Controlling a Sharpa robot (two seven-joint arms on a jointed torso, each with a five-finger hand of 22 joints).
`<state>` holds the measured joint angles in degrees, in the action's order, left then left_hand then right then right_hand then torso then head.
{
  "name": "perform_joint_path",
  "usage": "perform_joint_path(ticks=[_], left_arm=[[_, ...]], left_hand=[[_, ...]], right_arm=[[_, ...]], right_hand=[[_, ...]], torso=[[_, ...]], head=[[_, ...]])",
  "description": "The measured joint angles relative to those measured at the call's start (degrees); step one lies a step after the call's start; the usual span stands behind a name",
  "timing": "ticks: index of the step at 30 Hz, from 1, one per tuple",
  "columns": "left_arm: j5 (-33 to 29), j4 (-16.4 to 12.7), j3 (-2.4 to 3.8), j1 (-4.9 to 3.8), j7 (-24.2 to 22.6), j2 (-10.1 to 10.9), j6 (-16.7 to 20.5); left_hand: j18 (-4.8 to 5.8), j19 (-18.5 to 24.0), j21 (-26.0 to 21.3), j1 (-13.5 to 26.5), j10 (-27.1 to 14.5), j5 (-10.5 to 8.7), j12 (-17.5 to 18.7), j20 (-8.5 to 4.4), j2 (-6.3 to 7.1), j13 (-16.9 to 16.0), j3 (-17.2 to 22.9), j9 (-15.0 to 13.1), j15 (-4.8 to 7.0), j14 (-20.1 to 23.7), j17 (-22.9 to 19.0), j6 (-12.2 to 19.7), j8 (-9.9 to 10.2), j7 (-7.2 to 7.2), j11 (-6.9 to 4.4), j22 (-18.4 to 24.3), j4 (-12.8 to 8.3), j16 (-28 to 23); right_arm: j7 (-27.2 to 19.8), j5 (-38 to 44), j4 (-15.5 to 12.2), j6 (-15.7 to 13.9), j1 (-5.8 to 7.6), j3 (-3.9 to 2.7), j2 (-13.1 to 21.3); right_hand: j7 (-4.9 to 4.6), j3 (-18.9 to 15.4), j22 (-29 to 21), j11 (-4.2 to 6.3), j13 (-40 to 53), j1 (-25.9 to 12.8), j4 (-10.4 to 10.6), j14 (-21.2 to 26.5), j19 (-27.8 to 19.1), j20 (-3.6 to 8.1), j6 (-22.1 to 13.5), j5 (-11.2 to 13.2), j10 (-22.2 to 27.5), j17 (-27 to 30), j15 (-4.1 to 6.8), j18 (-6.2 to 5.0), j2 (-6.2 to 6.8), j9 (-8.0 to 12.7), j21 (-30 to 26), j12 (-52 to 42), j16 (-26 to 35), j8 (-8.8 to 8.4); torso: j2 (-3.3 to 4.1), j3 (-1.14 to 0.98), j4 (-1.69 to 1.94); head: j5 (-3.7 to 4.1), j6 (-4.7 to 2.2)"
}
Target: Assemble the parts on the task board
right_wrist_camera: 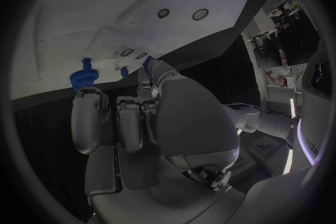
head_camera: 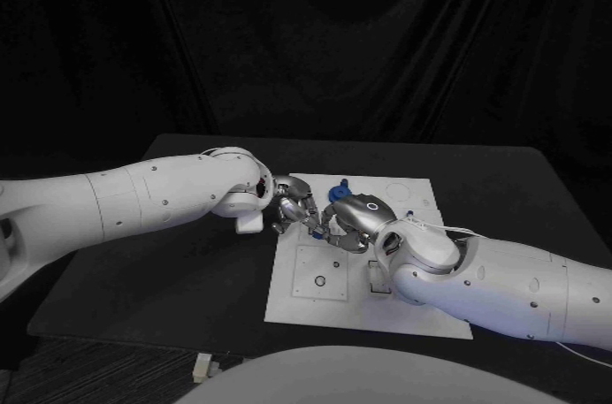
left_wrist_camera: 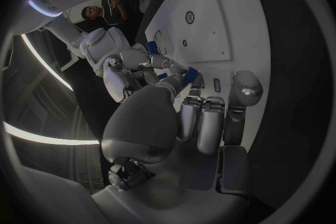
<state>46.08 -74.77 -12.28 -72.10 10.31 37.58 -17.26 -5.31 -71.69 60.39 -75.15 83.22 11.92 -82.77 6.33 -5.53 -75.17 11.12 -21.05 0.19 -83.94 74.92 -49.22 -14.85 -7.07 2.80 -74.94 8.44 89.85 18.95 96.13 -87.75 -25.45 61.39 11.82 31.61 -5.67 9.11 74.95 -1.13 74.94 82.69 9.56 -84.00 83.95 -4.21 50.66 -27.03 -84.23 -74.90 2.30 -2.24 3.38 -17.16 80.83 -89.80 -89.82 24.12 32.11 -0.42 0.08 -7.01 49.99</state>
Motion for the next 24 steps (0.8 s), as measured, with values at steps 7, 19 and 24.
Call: perform_joint_path(ticks=[7,19,24], left_arm=[[0.00,0.04,0.01,0.09,-0.01,0.00,-0.34],[-0.03,0.18,0.02,0.63,0.27,-0.23,-0.34],[-0.05,0.49,0.01,1.06,0.32,-0.42,0.09]], left_hand=[[0.01,0.41,-0.08,-1.10,-0.20,2.01,0.00,0.00,0.16,0.00,2.06,0.50,-0.01,0.01,0.00,-0.23,0.01,-0.20,-0.18,0.00,-2.05,0.00],[0.01,-0.35,2.25,-4.70,-0.28,2.04,-0.01,-0.29,2.56,0.27,8.84,0.90,-0.04,0.04,-0.01,-1.40,-0.34,-0.90,-0.10,0.01,-8.84,0.00],[0.02,-1.31,3.74,-4.70,0.28,2.51,-0.38,-0.44,2.57,0.28,8.84,0.89,-0.04,0.03,-0.01,-1.60,-0.35,-1.10,-0.27,0.01,-8.85,0.00]], right_arm=[[0.00,0.00,0.02,0.05,0.00,0.00,0.00],[0.00,0.00,0.11,0.05,0.00,0.00,0.09],[0.00,0.00,0.12,0.03,0.00,-0.02,0.29]], right_hand=[[0.00,0.17,0.00,0.00,-0.01,0.00,-0.17,0.00,0.00,0.00,0.00,0.00,0.00,0.00,0.00,0.00,0.00,0.04,0.00,0.00,0.00,-0.28],[-0.20,0.32,-0.01,0.00,-0.01,-0.23,0.00,0.00,0.00,0.00,-0.20,0.01,0.00,0.00,0.00,0.00,0.23,0.11,0.00,0.00,0.00,-0.28],[-0.05,0.55,-0.02,0.00,-0.01,-0.23,-0.23,0.00,0.00,0.00,-0.35,0.01,0.00,0.00,0.00,0.00,0.23,0.16,-0.22,0.00,0.00,-0.39]], torso=[[0.01,0.00,0.00],[0.02,0.00,0.02],[0.03,0.01,0.01]], head=[[-0.02,0.00],[-0.18,0.00],[-0.14,0.00]])
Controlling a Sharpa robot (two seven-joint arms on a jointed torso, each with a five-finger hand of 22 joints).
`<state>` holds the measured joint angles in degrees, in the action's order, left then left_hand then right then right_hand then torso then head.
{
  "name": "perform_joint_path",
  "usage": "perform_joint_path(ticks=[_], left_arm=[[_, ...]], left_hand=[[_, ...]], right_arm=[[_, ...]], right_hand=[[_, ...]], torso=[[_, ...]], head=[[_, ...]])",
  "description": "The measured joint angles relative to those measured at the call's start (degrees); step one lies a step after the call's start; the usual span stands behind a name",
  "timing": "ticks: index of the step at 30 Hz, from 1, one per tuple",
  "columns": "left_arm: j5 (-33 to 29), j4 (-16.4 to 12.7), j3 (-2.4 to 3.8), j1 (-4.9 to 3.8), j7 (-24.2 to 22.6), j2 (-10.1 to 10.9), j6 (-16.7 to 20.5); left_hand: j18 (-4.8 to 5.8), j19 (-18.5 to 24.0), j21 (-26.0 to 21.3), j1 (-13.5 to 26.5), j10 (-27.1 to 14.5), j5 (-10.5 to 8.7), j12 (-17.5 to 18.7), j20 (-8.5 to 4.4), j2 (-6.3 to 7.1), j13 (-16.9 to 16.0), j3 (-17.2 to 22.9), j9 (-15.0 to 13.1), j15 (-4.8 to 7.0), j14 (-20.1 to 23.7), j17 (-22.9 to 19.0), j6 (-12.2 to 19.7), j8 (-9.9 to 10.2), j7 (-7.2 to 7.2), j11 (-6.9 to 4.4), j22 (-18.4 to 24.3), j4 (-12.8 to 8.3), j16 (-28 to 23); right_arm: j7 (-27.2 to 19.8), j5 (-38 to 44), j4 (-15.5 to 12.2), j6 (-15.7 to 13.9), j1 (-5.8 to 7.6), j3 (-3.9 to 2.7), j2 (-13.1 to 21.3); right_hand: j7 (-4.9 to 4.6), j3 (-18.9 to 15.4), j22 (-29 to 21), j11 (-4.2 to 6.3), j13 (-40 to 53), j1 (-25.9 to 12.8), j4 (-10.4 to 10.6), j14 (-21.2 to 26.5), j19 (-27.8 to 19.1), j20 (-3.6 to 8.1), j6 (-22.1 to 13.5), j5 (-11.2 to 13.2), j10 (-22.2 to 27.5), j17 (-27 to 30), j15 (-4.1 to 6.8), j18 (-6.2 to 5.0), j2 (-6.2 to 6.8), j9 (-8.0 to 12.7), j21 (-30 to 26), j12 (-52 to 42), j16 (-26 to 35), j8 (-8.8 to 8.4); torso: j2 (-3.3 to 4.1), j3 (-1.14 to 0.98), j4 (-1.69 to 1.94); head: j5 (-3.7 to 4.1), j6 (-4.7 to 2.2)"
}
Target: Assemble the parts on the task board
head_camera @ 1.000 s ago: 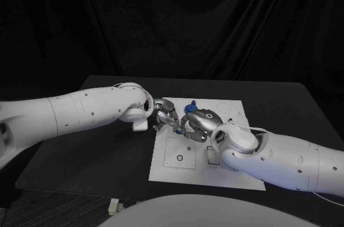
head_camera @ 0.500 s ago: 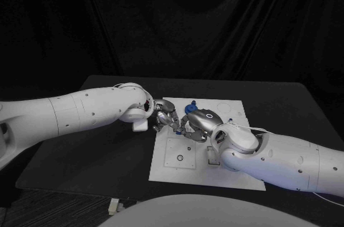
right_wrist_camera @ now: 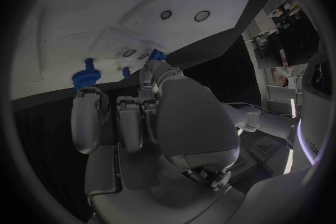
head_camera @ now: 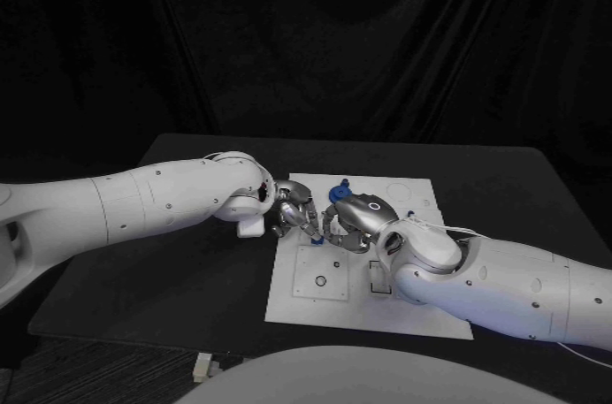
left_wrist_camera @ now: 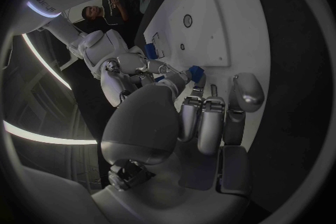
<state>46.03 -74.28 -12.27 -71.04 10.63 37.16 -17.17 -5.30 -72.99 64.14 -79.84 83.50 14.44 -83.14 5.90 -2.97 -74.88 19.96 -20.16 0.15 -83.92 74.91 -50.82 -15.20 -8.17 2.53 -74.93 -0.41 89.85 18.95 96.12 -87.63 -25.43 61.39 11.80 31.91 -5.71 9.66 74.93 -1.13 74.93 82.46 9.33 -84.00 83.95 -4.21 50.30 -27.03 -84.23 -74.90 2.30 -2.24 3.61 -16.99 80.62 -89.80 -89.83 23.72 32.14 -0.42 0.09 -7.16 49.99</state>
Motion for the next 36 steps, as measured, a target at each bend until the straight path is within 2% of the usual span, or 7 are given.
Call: perform_joint_path(ticks=[13,16,20,23,27,31,36], left_arm=[[-0.01,-0.25,0.00,0.43,0.43,0.51,2.48],[-0.02,-1.09,0.03,0.44,0.94,1.03,3.27],[-0.02,-2.47,0.00,0.16,2.34,1.73,3.76],[-0.02,-3.49,-0.08,-1.27,4.49,2.00,3.59],[-0.03,-4.29,0.05,-4.77,9.05,1.61,1.94],[-0.03,-3.75,0.11,-7.82,13.27,0.03,-1.26],[-0.04,-0.72,0.09,-9.55,16.74,-3.34,-5.21]], left_hand=[[0.00,-2.40,2.79,1.93,0.36,1.47,-0.65,-0.57,0.37,-0.06,0.71,-0.02,0.48,-0.02,0.00,0.00,-1.10,0.00,-0.36,0.00,-0.06,0.00],[0.01,-3.33,3.77,3.09,0.61,1.49,-0.66,-0.88,0.71,-0.02,1.60,-0.02,1.00,-0.13,0.00,-0.01,-1.13,-0.01,-0.70,0.00,-0.94,0.00],[0.01,-4.07,4.40,4.02,0.56,1.50,-0.92,-1.21,0.84,-0.06,1.61,-0.02,1.31,-0.05,0.00,0.00,-3.40,0.00,-1.18,0.00,-0.94,0.00],[0.00,-4.58,4.96,4.63,0.53,1.50,-0.94,-1.73,1.26,-0.06,1.90,-0.02,1.79,0.07,-0.01,0.44,-3.80,0.44,-1.82,0.01,-1.28,0.00],[0.00,-5.18,4.97,5.62,0.53,1.17,-0.94,-1.91,1.04,-0.06,1.29,-0.02,2.01,-0.13,-0.01,1.05,-6.16,1.05,-1.83,0.01,-1.00,0.00],[0.00,-5.18,4.97,5.62,0.35,1.03,-0.94,-1.91,1.05,-0.07,1.14,-0.02,2.01,-0.13,-0.01,1.14,-6.21,1.15,-2.01,0.01,-0.85,0.00],[0.01,-5.18,4.97,5.75,0.54,1.02,-0.94,-1.91,1.08,-0.07,1.14,-0.02,2.03,-0.11,-0.01,1.25,-6.66,1.25,-2.21,0.01,-0.85,0.00]], right_arm=[[-0.08,0.00,-2.57,-0.28,0.55,0.05,3.92],[-0.06,0.00,-4.45,-0.35,1.97,0.09,6.34],[0.02,-0.01,-7.33,-0.44,4.69,0.05,9.83],[0.09,-0.21,-9.91,-0.49,6.92,0.01,12.72],[0.26,-1.40,-12.93,-0.55,9.63,-0.03,16.68],[0.42,-2.99,-14.24,-0.54,10.76,-0.03,19.19],[0.51,-4.85,-14.40,-0.35,10.97,0.01,20.25]], right_hand=[[-0.35,1.03,-0.01,-0.21,-0.01,-0.76,0.07,0.00,0.00,0.00,-1.09,0.90,0.21,0.00,0.00,0.00,0.76,0.34,-1.01,0.00,0.00,-0.76],[-0.56,1.14,-0.01,-0.21,-0.01,-0.76,0.19,0.00,0.00,0.00,-1.29,1.19,0.21,0.00,0.00,0.01,0.76,0.34,-1.49,0.00,0.00,-0.87],[-0.56,1.42,-0.01,-0.21,-0.01,-1.20,0.47,0.00,0.00,0.00,-1.29,1.85,0.21,0.00,0.00,0.00,1.20,0.33,-1.79,0.00,0.00,-0.99],[-0.56,1.58,-0.01,-0.21,-0.01,-1.21,0.62,0.00,0.00,0.00,-1.29,2.01,0.21,0.00,0.00,0.00,1.20,0.33,-2.24,0.00,0.00,-1.00],[-0.56,1.62,-0.02,-0.21,-0.01,-1.22,0.59,0.00,0.00,0.00,-1.29,2.35,0.21,0.00,0.00,0.00,1.22,0.33,-2.79,0.00,0.00,-1.00],[-0.56,2.02,-0.02,-0.21,-0.01,-1.51,0.66,0.00,-0.31,-0.31,-1.29,2.68,0.21,0.00,0.00,0.00,1.51,0.33,-3.19,0.00,0.00,-0.99],[-0.56,2.13,-0.02,-0.21,-0.01,-1.51,0.55,0.00,-0.31,-0.31,-1.29,2.91,0.21,0.00,0.00,0.00,1.51,0.33,-3.61,0.00,0.00,-1.00]], torso=[[0.01,0.01,-0.02],[0.00,0.01,-0.03],[-0.01,0.01,-0.03],[-0.02,0.01,-0.01],[-0.07,0.01,0.01],[-0.11,0.00,0.01],[-0.12,0.01,-0.02]], head=[[-0.58,0.00],[-0.62,0.00],[-0.37,0.00],[-0.16,0.00],[0.02,0.00],[0.37,0.00],[1.01,0.00]])
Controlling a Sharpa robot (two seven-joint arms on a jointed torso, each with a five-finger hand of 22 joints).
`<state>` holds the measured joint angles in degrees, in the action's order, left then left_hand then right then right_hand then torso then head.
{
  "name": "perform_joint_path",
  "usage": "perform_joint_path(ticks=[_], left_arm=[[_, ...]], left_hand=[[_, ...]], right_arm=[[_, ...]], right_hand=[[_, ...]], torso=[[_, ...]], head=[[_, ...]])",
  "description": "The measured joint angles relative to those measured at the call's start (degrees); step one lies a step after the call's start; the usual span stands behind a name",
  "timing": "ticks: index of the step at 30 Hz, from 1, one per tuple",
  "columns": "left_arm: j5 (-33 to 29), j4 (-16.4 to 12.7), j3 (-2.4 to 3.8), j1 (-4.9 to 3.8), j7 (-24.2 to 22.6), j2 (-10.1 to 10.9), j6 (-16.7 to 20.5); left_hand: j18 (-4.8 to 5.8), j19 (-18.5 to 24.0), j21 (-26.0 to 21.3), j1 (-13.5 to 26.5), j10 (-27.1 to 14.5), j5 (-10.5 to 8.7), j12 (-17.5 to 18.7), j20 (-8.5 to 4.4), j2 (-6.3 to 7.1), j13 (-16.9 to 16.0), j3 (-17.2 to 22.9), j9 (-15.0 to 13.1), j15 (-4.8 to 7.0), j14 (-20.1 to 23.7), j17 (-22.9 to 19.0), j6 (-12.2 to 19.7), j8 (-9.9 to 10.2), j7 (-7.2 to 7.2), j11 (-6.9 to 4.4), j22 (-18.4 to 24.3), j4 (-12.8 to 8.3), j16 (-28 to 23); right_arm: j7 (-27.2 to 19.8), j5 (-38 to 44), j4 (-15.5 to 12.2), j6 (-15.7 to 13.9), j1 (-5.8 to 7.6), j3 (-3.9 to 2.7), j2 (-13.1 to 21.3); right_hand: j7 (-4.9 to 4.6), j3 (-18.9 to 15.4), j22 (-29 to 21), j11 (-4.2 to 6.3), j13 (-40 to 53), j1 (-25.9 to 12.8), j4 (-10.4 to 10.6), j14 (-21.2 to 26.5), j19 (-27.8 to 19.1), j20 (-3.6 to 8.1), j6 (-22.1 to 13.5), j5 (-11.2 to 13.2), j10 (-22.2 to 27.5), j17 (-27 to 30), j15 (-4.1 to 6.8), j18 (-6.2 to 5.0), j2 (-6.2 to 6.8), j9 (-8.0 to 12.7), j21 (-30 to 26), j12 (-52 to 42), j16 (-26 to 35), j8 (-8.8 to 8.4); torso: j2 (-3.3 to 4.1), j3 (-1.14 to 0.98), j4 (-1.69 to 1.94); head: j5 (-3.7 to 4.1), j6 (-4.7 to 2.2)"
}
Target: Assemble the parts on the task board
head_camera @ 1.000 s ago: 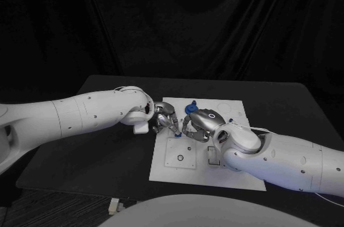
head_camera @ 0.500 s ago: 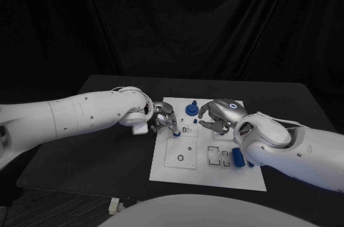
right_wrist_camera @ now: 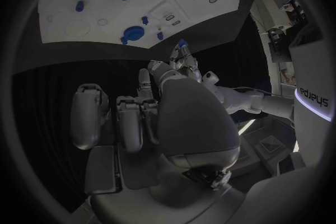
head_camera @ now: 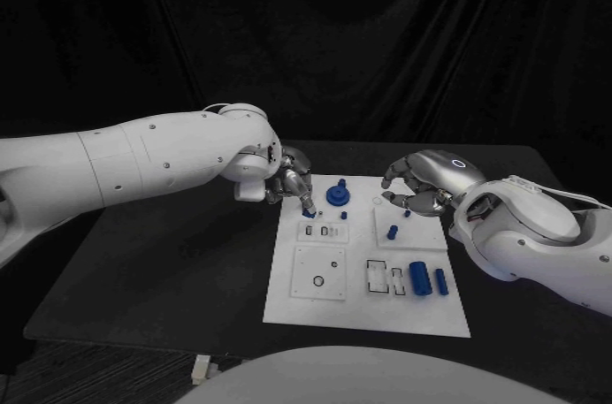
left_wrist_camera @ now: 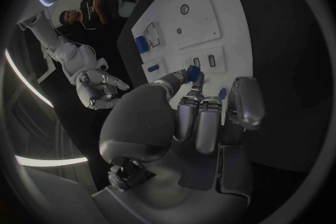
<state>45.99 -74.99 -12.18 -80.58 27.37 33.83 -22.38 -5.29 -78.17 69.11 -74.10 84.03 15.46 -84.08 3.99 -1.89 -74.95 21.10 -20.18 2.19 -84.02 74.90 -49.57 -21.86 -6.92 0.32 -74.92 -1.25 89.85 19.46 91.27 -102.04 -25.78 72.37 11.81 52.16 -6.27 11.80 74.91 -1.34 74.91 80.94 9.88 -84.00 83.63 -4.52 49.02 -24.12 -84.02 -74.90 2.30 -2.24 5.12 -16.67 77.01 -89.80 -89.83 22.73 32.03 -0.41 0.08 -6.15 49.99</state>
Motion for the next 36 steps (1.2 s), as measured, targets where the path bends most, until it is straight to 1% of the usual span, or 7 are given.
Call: perform_joint_path(ticks=[4,6,8,12,17,28,36], left_arm=[[-0.01,3.83,0.00,-0.67,2.00,-4.14,-3.95],[-0.02,5.60,0.01,-0.75,2.59,-5.77,-5.69],[-0.02,7.86,0.01,-0.77,3.22,-7.58,-7.51],[0.11,11.48,-0.01,-0.82,4.26,-10.71,-10.14],[1.34,14.67,-0.01,-0.67,5.25,-13.71,-12.13],[3.71,17.80,-0.03,1.92,6.42,-16.25,-13.03],[4.36,18.53,-0.04,3.15,6.73,-16.80,-12.75]], left_hand=[[0.00,0.00,-0.58,0.93,0.00,-0.98,0.00,0.00,-0.19,0.00,0.00,0.00,0.18,0.18,0.00,0.00,-0.44,0.00,0.00,0.00,0.00,0.00],[0.00,0.00,-0.59,0.94,0.00,-1.37,0.00,0.00,-0.19,0.00,0.00,0.00,0.39,-0.02,0.00,0.00,-0.44,0.00,0.00,0.00,0.00,0.00],[0.00,0.00,-0.59,1.10,0.00,-1.65,0.00,0.00,-0.35,0.00,0.00,0.00,0.39,-0.02,0.00,0.00,-0.44,0.00,0.00,0.00,0.00,0.00],[0.00,-0.21,-0.58,1.31,0.00,-1.66,0.00,-0.21,-0.25,0.00,0.00,-0.01,0.39,-0.02,0.00,0.00,-1.32,0.00,-0.41,0.00,0.00,0.00],[0.00,-0.40,-0.59,2.58,0.01,-2.70,0.00,-0.41,-0.78,0.00,0.33,-0.01,0.80,-0.03,0.00,0.00,-1.99,0.00,-0.42,0.00,0.34,0.00],[0.00,-0.61,-0.58,3.58,0.00,-2.72,0.01,-0.62,-1.18,0.01,0.66,-0.05,0.80,-0.03,0.00,-0.23,-1.42,-0.21,-0.41,0.01,0.66,0.00],[0.00,-0.83,-0.58,4.16,-0.06,-2.73,0.01,-0.84,-1.17,0.01,0.72,-0.12,0.80,-0.03,0.03,-0.30,-1.21,-0.14,-0.47,0.01,0.73,0.00]], right_arm=[[0.00,-1.21,-0.34,0.43,-0.10,0.02,0.84],[0.00,-1.60,-0.57,0.63,-0.19,0.03,1.07],[-0.01,-1.96,-0.86,0.85,-0.24,0.03,1.24],[-0.03,-2.47,-0.94,1.19,-0.31,0.03,1.41],[-0.07,-2.87,-0.87,1.52,-0.56,0.02,1.43],[-0.14,-3.21,-0.52,2.00,-1.26,0.02,1.49],[-0.22,-3.28,-0.16,2.29,-1.59,0.03,1.33]], right_hand=[[0.00,0.48,0.00,0.00,0.00,0.00,-0.01,0.00,-0.62,0.00,0.00,0.00,0.00,0.00,0.00,-0.06,0.00,0.00,-0.84,0.00,0.00,0.00],[0.00,0.48,0.00,0.00,0.00,0.00,-0.01,0.00,-0.62,0.00,0.00,0.00,0.00,0.00,0.00,-0.93,0.00,0.00,-0.84,0.00,0.00,0.00],[0.00,0.48,0.00,0.00,0.00,0.00,-0.01,0.00,-0.62,0.00,0.00,0.00,0.00,0.00,0.00,-0.92,0.00,0.00,-1.03,0.00,0.00,0.00],[0.00,0.48,-0.01,0.00,0.00,0.00,-0.01,0.00,-0.62,0.00,0.00,0.00,0.00,0.00,0.00,-0.92,0.00,0.00,-1.18,0.00,0.00,0.00],[0.00,0.57,-0.01,0.00,0.00,0.00,0.09,0.00,-1.03,0.00,0.00,0.00,0.00,0.00,0.00,-0.91,0.00,-0.01,-1.51,0.00,0.00,0.00],[0.00,1.04,0.03,0.00,-0.01,0.00,0.07,0.00,-1.44,0.00,0.00,0.00,0.00,0.00,0.00,-0.91,0.00,-0.01,-2.51,0.00,0.00,0.00],[0.00,1.26,0.03,0.00,-0.01,0.00,0.16,0.00,-1.44,0.00,0.00,0.21,0.00,0.00,0.00,-0.91,0.00,-0.01,-2.83,0.00,0.00,0.00]], torso=[[0.02,0.00,-0.03],[0.02,0.01,-0.03],[0.03,0.01,-0.03],[0.05,0.01,-0.16],[0.11,0.00,-0.26],[0.09,-0.05,-0.26],[0.07,-0.03,-0.22]], head=[[0.49,0.00],[0.55,0.00],[0.57,0.00],[0.31,0.00],[0.00,0.00],[0.23,0.00],[0.06,0.00]])
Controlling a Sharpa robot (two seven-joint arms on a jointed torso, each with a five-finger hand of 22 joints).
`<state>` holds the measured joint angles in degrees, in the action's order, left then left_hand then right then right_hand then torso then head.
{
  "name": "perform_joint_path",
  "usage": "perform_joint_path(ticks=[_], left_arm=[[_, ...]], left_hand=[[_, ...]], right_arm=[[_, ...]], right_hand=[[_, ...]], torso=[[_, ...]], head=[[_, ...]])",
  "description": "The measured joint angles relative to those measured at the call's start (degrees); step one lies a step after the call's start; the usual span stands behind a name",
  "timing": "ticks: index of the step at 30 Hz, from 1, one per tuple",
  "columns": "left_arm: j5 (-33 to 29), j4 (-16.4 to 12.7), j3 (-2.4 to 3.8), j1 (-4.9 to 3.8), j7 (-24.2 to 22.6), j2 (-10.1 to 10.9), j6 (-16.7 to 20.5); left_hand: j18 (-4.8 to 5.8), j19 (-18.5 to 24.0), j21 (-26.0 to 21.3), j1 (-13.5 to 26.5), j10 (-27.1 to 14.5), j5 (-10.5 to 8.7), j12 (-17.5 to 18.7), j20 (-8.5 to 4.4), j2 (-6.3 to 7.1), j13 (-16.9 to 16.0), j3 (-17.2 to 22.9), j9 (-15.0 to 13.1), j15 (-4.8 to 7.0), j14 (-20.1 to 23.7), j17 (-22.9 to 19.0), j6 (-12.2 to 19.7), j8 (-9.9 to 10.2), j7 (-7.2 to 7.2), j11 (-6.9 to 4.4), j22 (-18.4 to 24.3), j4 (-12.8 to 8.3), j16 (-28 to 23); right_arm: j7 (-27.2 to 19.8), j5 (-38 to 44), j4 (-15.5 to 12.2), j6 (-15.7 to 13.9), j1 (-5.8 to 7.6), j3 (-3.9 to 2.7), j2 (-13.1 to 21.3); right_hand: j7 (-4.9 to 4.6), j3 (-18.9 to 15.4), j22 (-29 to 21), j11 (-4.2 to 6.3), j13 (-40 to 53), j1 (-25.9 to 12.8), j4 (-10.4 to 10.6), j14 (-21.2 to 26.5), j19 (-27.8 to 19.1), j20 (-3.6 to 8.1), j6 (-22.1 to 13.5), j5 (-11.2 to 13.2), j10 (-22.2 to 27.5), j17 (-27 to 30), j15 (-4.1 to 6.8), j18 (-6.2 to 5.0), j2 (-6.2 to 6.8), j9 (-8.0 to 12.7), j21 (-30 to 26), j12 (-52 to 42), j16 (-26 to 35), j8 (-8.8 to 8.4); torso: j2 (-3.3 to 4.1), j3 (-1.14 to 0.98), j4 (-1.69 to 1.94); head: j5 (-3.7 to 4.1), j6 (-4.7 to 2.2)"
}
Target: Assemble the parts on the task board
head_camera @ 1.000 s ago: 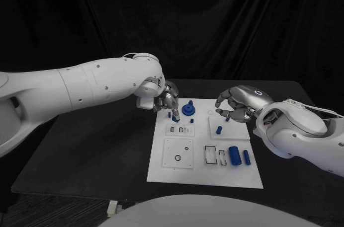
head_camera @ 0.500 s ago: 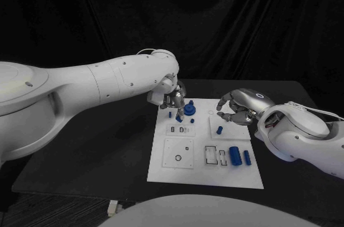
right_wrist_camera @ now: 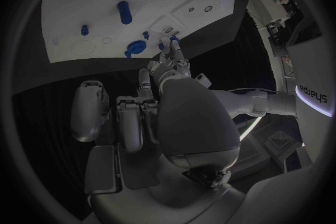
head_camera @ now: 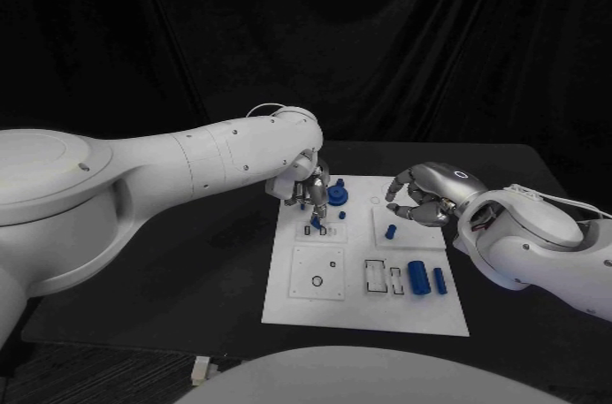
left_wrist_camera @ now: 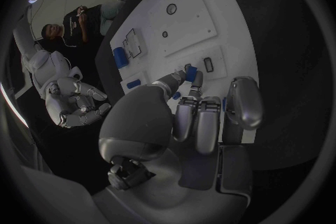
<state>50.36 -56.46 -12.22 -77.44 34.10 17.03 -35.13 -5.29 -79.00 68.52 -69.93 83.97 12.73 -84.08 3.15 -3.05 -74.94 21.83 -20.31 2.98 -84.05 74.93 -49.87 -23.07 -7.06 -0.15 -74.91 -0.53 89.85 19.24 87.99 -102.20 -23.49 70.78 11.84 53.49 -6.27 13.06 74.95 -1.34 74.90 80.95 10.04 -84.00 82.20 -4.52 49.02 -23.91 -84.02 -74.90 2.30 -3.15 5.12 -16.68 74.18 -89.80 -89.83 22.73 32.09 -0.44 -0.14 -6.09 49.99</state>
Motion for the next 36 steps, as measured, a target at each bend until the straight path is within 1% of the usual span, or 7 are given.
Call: perform_joint_path(ticks=[6,8,14,15,21,29,36], left_arm=[[0.24,0.14,0.00,0.71,0.08,-0.20,0.84],[0.29,0.15,0.00,0.92,0.09,-0.29,1.26],[0.39,0.20,0.00,1.31,0.09,-0.54,2.35],[0.39,0.20,0.00,1.37,0.09,-0.55,2.54],[0.45,0.23,0.00,1.46,0.09,-0.57,3.38],[0.49,0.23,0.00,1.54,0.08,-0.54,4.09],[0.51,0.37,0.00,1.73,0.07,-0.53,4.22]], left_hand=[[0.00,0.00,0.00,0.17,-0.13,-0.01,0.00,0.00,-0.16,0.00,0.16,-0.06,0.00,0.00,0.02,-0.01,0.23,0.01,-0.13,0.00,0.16,0.00],[0.00,0.00,0.00,0.66,-0.14,-0.03,0.00,0.00,-0.23,0.00,0.16,-3.75,-0.01,0.00,0.01,-0.06,0.42,-0.05,-0.13,0.00,0.16,0.00],[0.00,0.01,0.00,0.99,-0.14,-0.04,0.00,0.00,-0.22,0.00,0.32,-3.78,-0.01,0.00,0.01,-0.22,0.63,-0.20,-0.13,0.00,0.32,0.00],[0.00,0.01,0.00,1.00,-0.14,-0.04,0.00,0.00,-0.22,0.00,0.32,-5.45,-0.01,0.00,0.01,-0.22,0.70,-0.20,-0.13,0.00,0.32,0.00],[0.00,0.01,0.00,1.38,-0.14,-0.28,0.00,0.01,-0.31,0.00,0.48,-6.64,-0.01,0.00,0.01,-0.22,0.92,-0.20,-0.13,0.00,0.48,0.00],[0.00,0.01,-0.23,1.67,-0.14,-0.44,0.00,0.01,-0.43,0.00,0.48,-6.67,0.11,0.12,0.00,-0.34,1.12,-0.31,-0.13,0.00,0.48,0.00],[0.00,0.01,-1.18,2.95,0.08,-3.17,0.48,0.01,-0.23,0.00,0.17,-8.22,0.20,0.22,0.00,-1.87,2.22,0.77,-0.34,0.00,0.78,0.00]], right_arm=[[-0.08,-0.04,0.18,0.18,-0.12,0.00,-0.17],[-0.11,-0.05,0.25,0.24,-0.15,0.00,-0.23],[-0.20,-0.11,0.51,0.39,-0.25,0.00,-0.50],[-0.22,-0.12,0.57,0.41,-0.26,0.00,-0.53],[-0.29,-0.16,0.78,0.52,-0.30,-0.01,-0.63],[-0.36,-0.21,0.88,0.61,-0.35,-0.01,-0.72],[-0.41,-0.23,0.94,0.65,-0.43,-0.01,-0.76]], right_hand=[[0.00,0.00,-0.01,0.00,0.00,0.00,0.00,0.00,-0.41,0.00,0.00,0.00,0.00,0.00,0.00,0.00,0.00,0.00,-0.35,0.00,0.00,0.00],[0.00,0.00,-0.01,-0.01,0.00,0.00,0.00,0.00,-0.41,0.00,0.00,0.00,0.01,0.00,0.00,0.01,0.00,0.00,-0.35,0.00,0.00,0.00],[0.00,0.15,-0.01,-0.21,0.00,0.00,0.16,0.00,-0.40,0.00,0.00,0.00,0.21,0.00,0.00,0.00,0.00,0.00,-0.35,0.00,0.00,0.00],[0.00,0.15,-0.01,-0.21,0.00,0.00,0.16,0.00,-0.40,0.00,0.00,0.00,0.21,0.00,0.00,0.01,0.00,0.00,-0.35,0.00,0.00,0.00],[0.00,0.32,-0.01,-0.21,0.00,0.00,-0.01,0.00,-0.62,-0.21,0.00,0.00,0.21,0.00,0.00,0.00,0.00,-0.05,-1.01,0.00,0.00,0.00],[0.00,0.47,-0.02,-0.21,0.00,0.00,0.15,0.00,-0.82,-0.01,0.00,0.00,0.21,0.00,0.00,0.02,0.00,-0.05,-1.32,0.00,0.00,0.00],[0.00,0.64,-0.02,-0.20,0.00,0.00,-0.01,0.00,-1.02,-0.21,0.00,0.00,0.21,0.00,0.00,0.01,0.00,-0.05,-1.57,0.00,0.00,0.00]], torso=[[-0.01,0.04,0.04],[-0.01,0.07,0.07],[-0.01,0.08,0.07],[-0.02,0.08,0.07],[-0.03,0.08,0.06],[-0.03,0.09,0.04],[-0.03,0.09,0.04]], head=[[-0.09,0.00],[-0.03,0.00],[-0.17,0.00],[-0.18,0.00],[-0.31,0.00],[-0.34,0.00],[-0.36,0.00]])
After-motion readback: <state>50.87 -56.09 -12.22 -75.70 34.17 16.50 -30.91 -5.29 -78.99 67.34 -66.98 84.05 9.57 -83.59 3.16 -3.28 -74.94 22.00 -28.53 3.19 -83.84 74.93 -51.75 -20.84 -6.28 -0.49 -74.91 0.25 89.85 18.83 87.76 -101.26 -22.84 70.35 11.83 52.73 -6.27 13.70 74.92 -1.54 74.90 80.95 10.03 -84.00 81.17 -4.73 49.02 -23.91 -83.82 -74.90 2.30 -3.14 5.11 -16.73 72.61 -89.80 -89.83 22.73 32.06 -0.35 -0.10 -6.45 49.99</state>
